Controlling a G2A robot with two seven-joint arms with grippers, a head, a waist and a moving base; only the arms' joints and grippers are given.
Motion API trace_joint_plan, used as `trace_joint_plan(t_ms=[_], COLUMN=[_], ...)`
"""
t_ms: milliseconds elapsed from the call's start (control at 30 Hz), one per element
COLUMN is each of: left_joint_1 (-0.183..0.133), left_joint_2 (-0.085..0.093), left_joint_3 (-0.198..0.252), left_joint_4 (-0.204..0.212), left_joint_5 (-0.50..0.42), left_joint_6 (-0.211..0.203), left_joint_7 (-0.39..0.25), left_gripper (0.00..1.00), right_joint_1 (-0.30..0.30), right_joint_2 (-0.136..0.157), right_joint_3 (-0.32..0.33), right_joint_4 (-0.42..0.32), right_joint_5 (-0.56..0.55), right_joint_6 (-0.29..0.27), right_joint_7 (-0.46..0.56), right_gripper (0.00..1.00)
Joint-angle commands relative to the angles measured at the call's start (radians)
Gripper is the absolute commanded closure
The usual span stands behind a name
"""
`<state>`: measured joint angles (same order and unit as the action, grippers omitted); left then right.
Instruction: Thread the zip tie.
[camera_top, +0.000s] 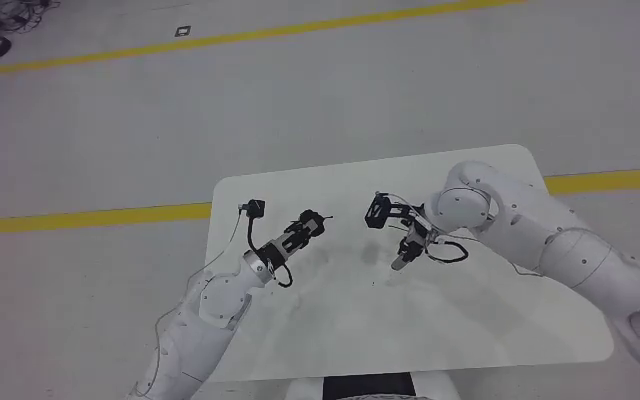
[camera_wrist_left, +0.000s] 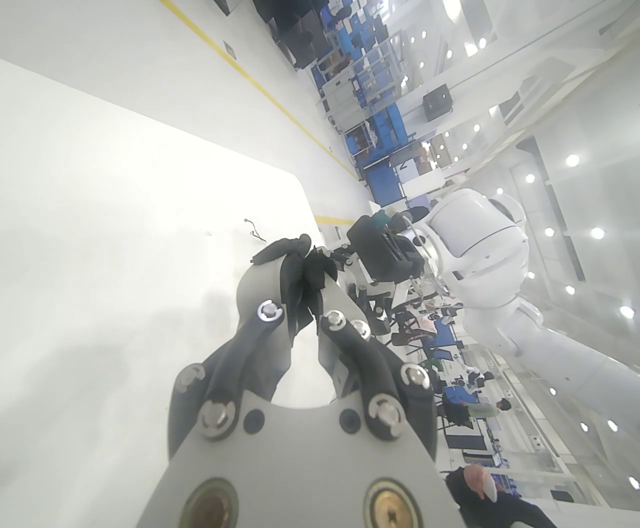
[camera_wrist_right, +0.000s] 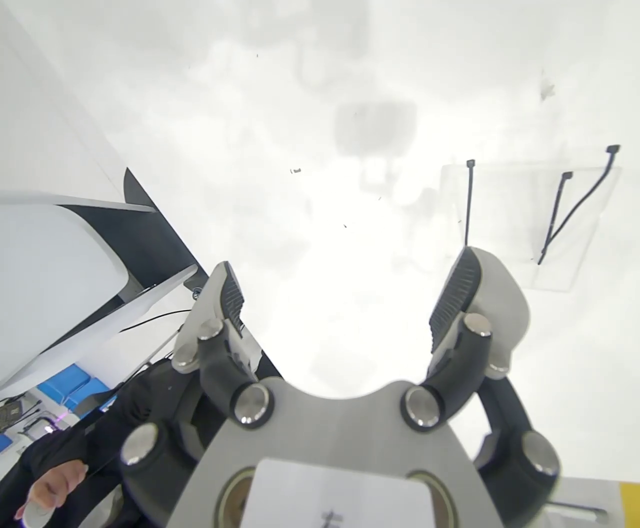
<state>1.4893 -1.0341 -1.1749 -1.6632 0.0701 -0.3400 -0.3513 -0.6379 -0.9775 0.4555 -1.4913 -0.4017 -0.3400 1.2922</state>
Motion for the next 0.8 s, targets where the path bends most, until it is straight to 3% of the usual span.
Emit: trace_joint_plan(t_ms=[0, 133, 367, 567, 767], left_joint_1=[0.0, 0.0, 0.0, 0.0, 0.0], left_joint_2=[0.0, 0.0, 0.0, 0.0, 0.0], left_joint_3=[0.0, 0.0, 0.0, 0.0, 0.0], left_joint_4=[0.0, 0.0, 0.0, 0.0, 0.0], left_joint_5=[0.0, 0.0, 0.0, 0.0, 0.0], left_joint_6=[0.0, 0.0, 0.0, 0.0, 0.0], left_joint_7=[0.0, 0.0, 0.0, 0.0, 0.0], left_gripper=[1.0, 1.0, 1.0, 1.0, 1.0], right_joint_1=[0.0, 0.0, -0.016, 0.019, 0.063], right_joint_2=[0.0, 0.0, 0.002, -0.013, -0.032], right_joint_3=[0.0, 0.0, 0.008, -0.042, -0.132], right_joint_4=[0.0, 0.0, 0.079, 0.131, 0.175], right_joint_5=[0.0, 0.0, -0.002, 0.002, -0.034], right_joint_6=[0.0, 0.0, 0.0, 0.0, 0.0], right_joint_7=[0.0, 0.0, -0.085, -0.135, -0.18], right_gripper=[0.0, 0.0, 0.0, 0.0, 0.0])
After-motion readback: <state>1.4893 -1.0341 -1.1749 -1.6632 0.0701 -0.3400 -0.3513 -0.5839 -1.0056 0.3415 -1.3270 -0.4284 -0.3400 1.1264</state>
